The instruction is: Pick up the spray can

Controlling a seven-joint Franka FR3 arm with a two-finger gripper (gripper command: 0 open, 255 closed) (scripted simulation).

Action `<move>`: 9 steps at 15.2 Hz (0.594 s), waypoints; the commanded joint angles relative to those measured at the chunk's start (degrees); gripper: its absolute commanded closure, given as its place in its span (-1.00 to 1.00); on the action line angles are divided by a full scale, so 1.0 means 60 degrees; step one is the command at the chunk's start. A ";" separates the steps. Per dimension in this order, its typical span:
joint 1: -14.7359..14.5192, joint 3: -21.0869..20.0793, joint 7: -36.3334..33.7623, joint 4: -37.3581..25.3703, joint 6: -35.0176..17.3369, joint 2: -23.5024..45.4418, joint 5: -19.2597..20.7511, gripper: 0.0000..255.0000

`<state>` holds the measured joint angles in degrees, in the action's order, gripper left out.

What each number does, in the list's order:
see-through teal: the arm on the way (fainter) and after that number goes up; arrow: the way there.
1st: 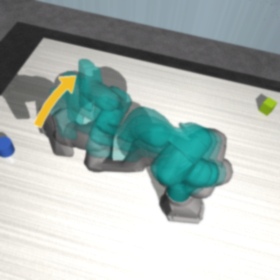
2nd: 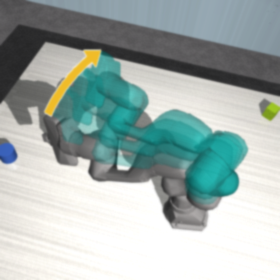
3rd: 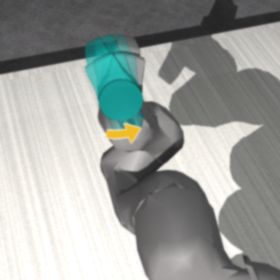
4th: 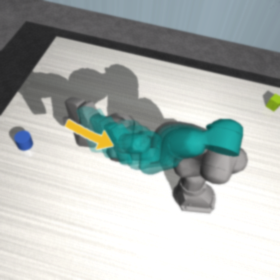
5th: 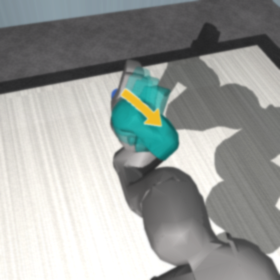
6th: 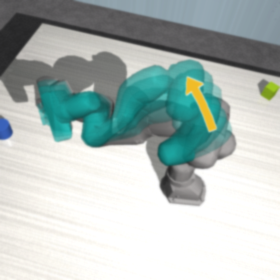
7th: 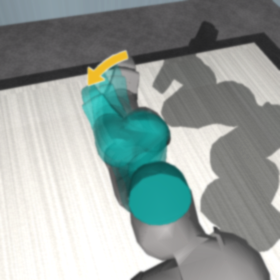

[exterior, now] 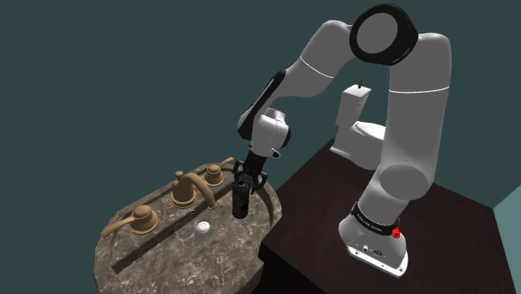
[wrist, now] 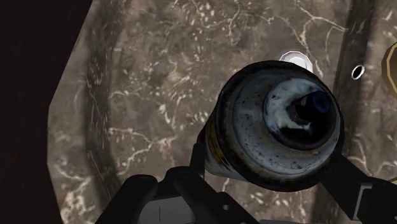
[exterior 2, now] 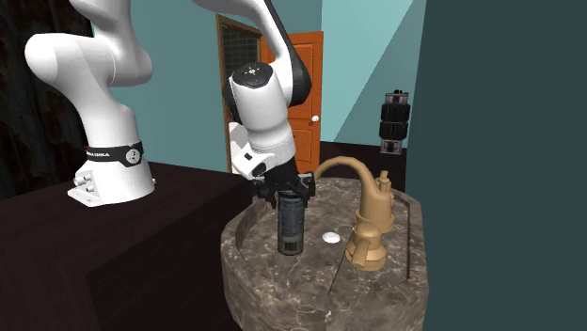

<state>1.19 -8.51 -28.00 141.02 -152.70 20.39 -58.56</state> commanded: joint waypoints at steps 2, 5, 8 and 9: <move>-0.0066 0.0111 -0.0412 0.0172 0.0241 -0.0474 0.0346 1.00; -0.0120 0.0213 -0.0815 0.0318 0.0486 -0.0929 0.0691 1.00; -0.0158 0.0304 -0.1214 0.0443 0.0742 -0.1375 0.1038 1.00; -0.0168 0.0331 -0.1346 0.0480 0.0830 -0.1522 0.1154 1.00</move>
<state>0.23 -6.70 -35.34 143.82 -148.21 11.96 -52.30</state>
